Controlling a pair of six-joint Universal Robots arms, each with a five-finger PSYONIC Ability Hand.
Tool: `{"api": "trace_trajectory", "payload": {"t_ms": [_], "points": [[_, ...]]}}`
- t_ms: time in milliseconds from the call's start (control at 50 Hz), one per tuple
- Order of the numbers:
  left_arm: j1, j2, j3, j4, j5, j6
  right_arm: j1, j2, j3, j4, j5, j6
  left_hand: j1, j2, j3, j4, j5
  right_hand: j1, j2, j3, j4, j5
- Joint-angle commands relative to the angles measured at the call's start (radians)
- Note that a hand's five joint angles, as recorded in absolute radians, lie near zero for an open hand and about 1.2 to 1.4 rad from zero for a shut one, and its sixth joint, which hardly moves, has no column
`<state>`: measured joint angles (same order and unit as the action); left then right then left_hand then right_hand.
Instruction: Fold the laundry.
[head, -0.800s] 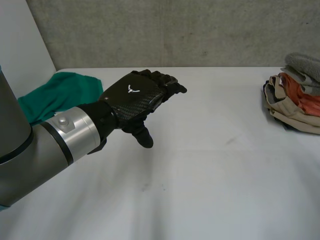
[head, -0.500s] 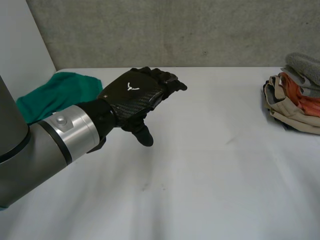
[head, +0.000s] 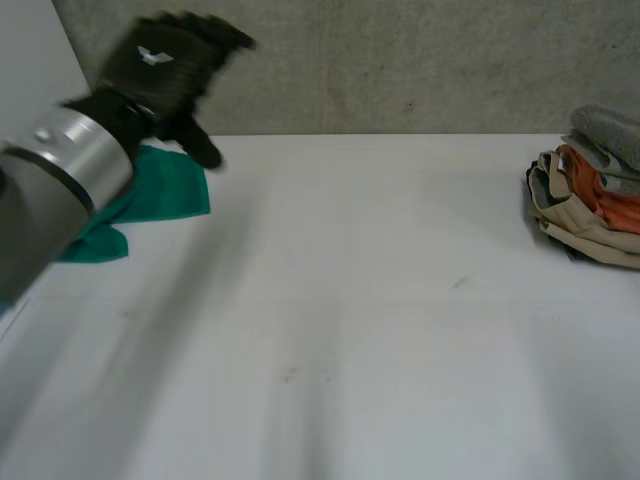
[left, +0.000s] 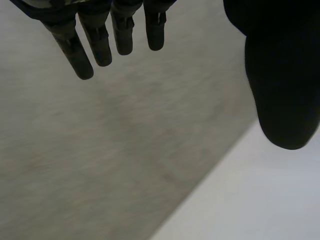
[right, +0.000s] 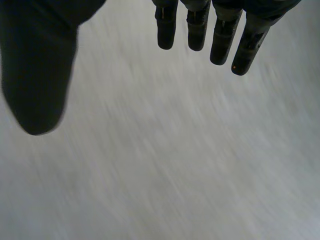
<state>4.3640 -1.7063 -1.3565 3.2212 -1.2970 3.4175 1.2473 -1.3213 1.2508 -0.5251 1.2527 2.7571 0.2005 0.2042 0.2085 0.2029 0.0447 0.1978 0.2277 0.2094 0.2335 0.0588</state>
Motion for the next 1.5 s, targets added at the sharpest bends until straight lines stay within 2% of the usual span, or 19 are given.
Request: {"api": "trace_trajectory", "payload": {"t_ms": [20,40,120,200,280,400,560,800,900,920,1040,1100,1180,1280,1340,1360,1420,1440,1500], "points": [[0.225,-0.156,0.089,0.086,-0.018,0.017,0.358,-0.157,0.321,-0.081,-0.139,0.191,-0.019,-0.023,-0.027,-0.022,-0.038,-0.023,-0.053,-0.035,-0.059,-0.059],[0.282,-0.211,0.115,0.092,-0.002,0.022,0.433,-0.157,0.384,-0.084,-0.177,0.170,-0.019,-0.023,-0.027,-0.022,-0.038,-0.023,-0.053,-0.035,-0.059,-0.059],[0.402,-0.359,0.180,0.094,0.059,0.064,0.549,-0.139,0.505,-0.050,-0.214,0.071,-0.011,-0.014,-0.018,-0.013,-0.029,-0.023,-0.053,-0.035,-0.059,-0.059],[0.475,-0.519,0.275,0.088,0.113,0.185,0.590,-0.070,0.562,0.029,-0.193,-0.064,0.007,0.003,-0.001,0.005,-0.012,-0.023,-0.053,-0.035,-0.059,-0.059],[0.508,-0.654,0.361,0.083,0.117,0.311,0.609,-0.004,0.572,0.118,-0.135,-0.172,0.016,0.012,0.008,0.014,-0.003,-0.023,-0.053,-0.035,-0.059,-0.059],[0.522,-0.788,0.435,0.085,0.116,0.368,0.606,0.028,0.590,0.154,-0.049,-0.232,0.019,0.015,0.011,0.016,0.000,-0.023,-0.053,-0.035,-0.059,-0.059],[0.523,-0.894,0.507,0.091,0.108,0.381,0.601,0.030,0.628,0.148,-0.035,-0.223,0.118,0.115,0.111,0.116,0.100,-0.023,-0.053,-0.035,-0.059,-0.059],[0.514,-1.009,0.623,0.091,0.091,0.413,0.597,0.034,0.653,0.123,-0.035,-0.223,0.600,0.596,0.592,0.597,0.581,-0.023,-0.053,-0.035,-0.059,-0.059],[0.509,-1.024,0.651,0.100,0.088,0.411,0.597,0.033,0.656,0.123,-0.027,-0.223,1.150,1.146,1.142,1.148,1.131,-0.023,-0.053,-0.035,-0.059,-0.059],[0.508,-1.027,0.658,0.109,0.085,0.411,0.597,0.034,0.656,0.123,-0.027,-0.223,1.195,1.192,1.187,1.193,1.177,-0.023,-0.053,-0.035,-0.059,-0.059],[0.506,-1.024,0.666,0.181,0.038,0.410,0.595,0.033,0.658,0.123,-0.027,-0.223,1.196,1.192,1.188,1.193,1.177,-0.023,-0.053,-0.035,-0.059,-0.059],[0.477,-0.992,0.614,0.178,0.019,0.402,0.594,0.031,0.658,0.123,-0.026,-0.223,1.196,1.192,1.188,1.193,1.177,-0.023,-0.053,-0.035,-0.059,-0.059],[0.393,-0.831,0.450,0.181,0.027,0.382,0.590,0.025,0.654,0.123,-0.024,-0.223,1.196,1.192,1.188,1.193,1.177,-0.023,-0.053,-0.035,-0.059,-0.059],[0.243,-0.548,0.181,0.212,0.038,0.286,0.569,0.020,0.642,0.122,-0.006,-0.218,1.196,1.192,1.188,1.193,1.177,-0.023,-0.053,-0.035,-0.059,-0.059],[0.154,-0.451,0.073,0.209,0.062,0.223,0.566,0.019,0.639,0.122,0.005,-0.208,1.196,1.192,1.188,1.193,1.177,-0.023,-0.053,-0.035,-0.059,-0.059],[0.094,-0.384,0.003,0.207,0.089,0.182,0.566,0.019,0.638,0.122,0.014,-0.205,1.196,1.192,1.188,1.193,1.177,-0.023,-0.053,-0.035,-0.059,-0.059],[0.011,-0.291,-0.110,0.209,0.160,0.138,0.566,0.019,0.636,0.122,0.027,-0.203,1.196,1.192,1.188,1.193,1.177,-0.023,-0.053,-0.035,-0.059,-0.059],[-0.038,-0.247,-0.177,0.209,0.221,0.126,0.566,0.017,0.636,0.122,0.033,-0.203,1.196,1.192,1.188,1.193,1.177,-0.023,-0.053,-0.035,-0.059,-0.059],[-0.086,-0.205,-0.269,0.212,0.319,0.127,0.564,0.017,0.631,0.122,0.043,-0.201,1.196,1.192,1.188,1.193,1.177,-0.023,-0.053,-0.035,-0.059,-0.059]]}}
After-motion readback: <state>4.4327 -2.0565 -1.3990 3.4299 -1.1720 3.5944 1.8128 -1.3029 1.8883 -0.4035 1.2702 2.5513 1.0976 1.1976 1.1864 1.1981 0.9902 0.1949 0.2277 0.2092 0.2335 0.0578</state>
